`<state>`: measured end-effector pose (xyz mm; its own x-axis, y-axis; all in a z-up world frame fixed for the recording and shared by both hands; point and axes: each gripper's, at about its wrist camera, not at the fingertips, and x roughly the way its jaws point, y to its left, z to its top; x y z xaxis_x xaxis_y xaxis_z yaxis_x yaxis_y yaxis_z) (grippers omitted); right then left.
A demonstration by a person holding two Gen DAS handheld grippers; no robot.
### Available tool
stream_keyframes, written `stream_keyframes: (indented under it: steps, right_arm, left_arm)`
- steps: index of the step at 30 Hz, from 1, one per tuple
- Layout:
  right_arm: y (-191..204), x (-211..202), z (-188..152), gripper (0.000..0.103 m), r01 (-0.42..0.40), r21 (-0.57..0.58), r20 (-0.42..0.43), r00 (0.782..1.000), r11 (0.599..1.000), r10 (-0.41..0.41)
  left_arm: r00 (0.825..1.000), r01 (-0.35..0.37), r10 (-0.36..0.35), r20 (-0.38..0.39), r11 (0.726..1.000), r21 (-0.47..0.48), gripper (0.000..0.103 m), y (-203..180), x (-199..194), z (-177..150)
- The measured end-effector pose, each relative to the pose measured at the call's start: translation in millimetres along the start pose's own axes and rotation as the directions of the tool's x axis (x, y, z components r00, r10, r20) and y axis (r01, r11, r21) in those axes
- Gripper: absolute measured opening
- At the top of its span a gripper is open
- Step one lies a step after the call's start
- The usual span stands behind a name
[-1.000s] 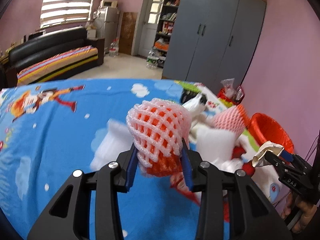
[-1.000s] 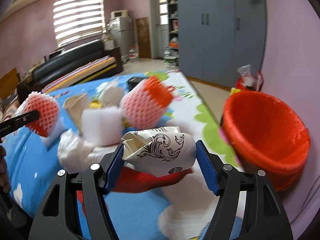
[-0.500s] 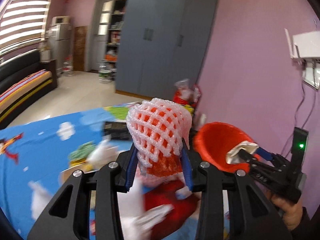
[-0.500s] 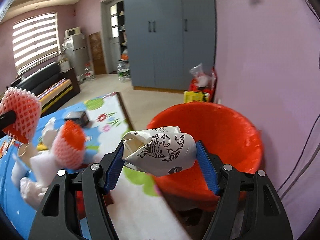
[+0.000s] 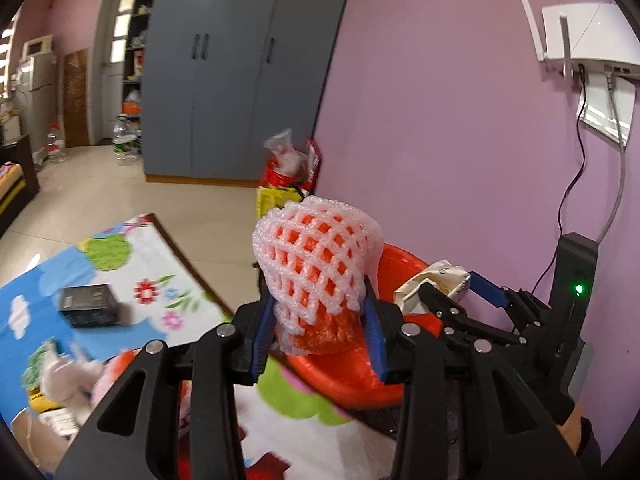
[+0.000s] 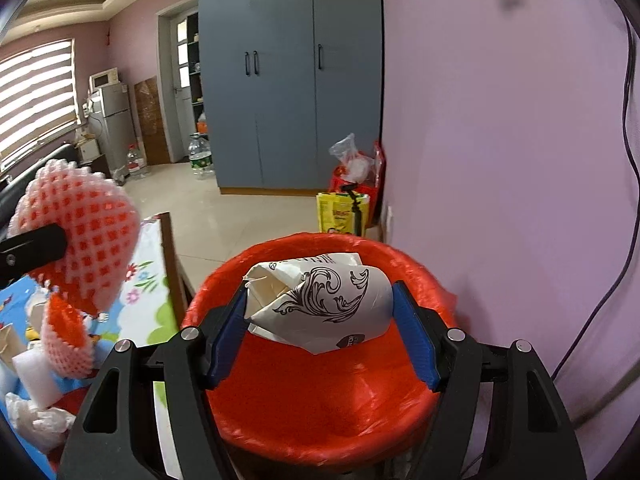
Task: Collect trash
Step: 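Carry both items over the orange bin and open both tools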
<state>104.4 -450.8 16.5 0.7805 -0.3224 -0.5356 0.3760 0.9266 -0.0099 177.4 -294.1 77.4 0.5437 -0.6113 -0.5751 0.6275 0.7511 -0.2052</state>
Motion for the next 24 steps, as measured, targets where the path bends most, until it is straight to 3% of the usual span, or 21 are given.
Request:
stream_keyframes:
  steps: [6,7,8,9,17,24]
  right_arm:
    - [-12,9,-1,0.068,0.033,0.018,-0.010,0.999,0.999,-0.032]
    - [-13,11,-1,0.072,0.037,0.022,-0.011,0.999,0.999,-0.037]
    - [-13,13,-1,0.082,0.045,0.028,-0.011,0.999,0.999,-0.045]
    - [-15,12,-1,0.086,0.052,0.034,-0.008,0.999,0.998,-0.051]
    - [-13,16,-5,0.087,0.041,0.031,-0.014,0.999,0.999,-0.041]
    - [3,7,-6,0.087,-0.002,0.009,-0.013,1.000,1.000,0.002]
  left_arm:
    - [0.998,0.048,-0.048,-0.040,0.999,-0.004,0.047,-7,29,4]
    - [0.998,0.049,-0.049,-0.046,0.999,-0.006,0.056,-7,34,4]
    - [0.997,0.053,-0.053,-0.051,0.999,-0.010,0.059,-5,35,4]
    - [0.997,0.058,-0.059,-0.054,0.998,-0.015,0.061,-6,35,4]
    - [0.998,0.037,-0.039,-0.039,0.998,-0.056,0.064,8,31,2]
    - [0.999,-0.025,0.028,0.031,0.996,-0.080,0.064,28,-11,-4]
